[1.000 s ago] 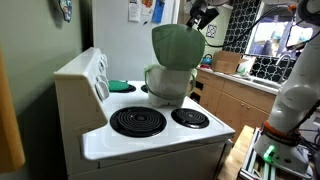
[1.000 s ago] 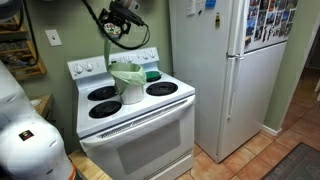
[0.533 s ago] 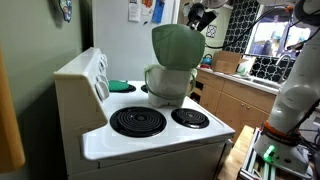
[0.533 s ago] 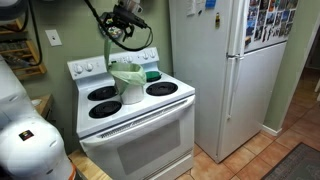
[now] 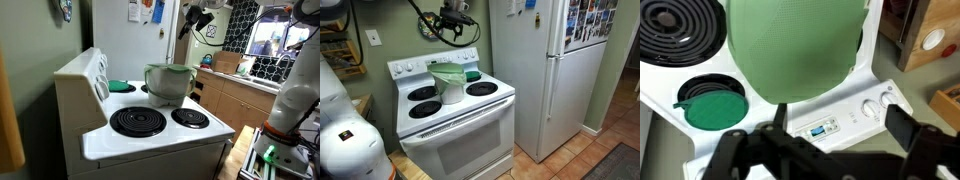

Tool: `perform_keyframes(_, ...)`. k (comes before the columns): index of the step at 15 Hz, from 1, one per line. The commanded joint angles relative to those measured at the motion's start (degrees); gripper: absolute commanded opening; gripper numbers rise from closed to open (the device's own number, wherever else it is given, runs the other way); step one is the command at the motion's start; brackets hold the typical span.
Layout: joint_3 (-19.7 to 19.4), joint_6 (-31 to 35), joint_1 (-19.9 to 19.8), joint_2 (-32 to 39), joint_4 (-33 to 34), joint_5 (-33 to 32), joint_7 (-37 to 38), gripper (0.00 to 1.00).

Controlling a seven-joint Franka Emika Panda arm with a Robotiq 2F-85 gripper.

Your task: Open the trash can then put the tissue paper inside

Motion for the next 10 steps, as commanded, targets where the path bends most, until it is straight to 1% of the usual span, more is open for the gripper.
perform_keyframes(1, 0.1, 3.4, -0.2, -1.5, -1.5, -2.0, 1.3, 1.00)
perform_keyframes(4, -0.3, 3.7, -0.4, -2.0, -2.0, -1.0, 2.0, 1.00)
perform_keyframes(5, -0.2, 2.4, -0.2, -0.2, 0.3, -0.6, 1.1, 1.00)
perform_keyframes(10, -0.4, 2.5, -0.2, -0.3, 0.3, -0.6, 1.3, 1.00)
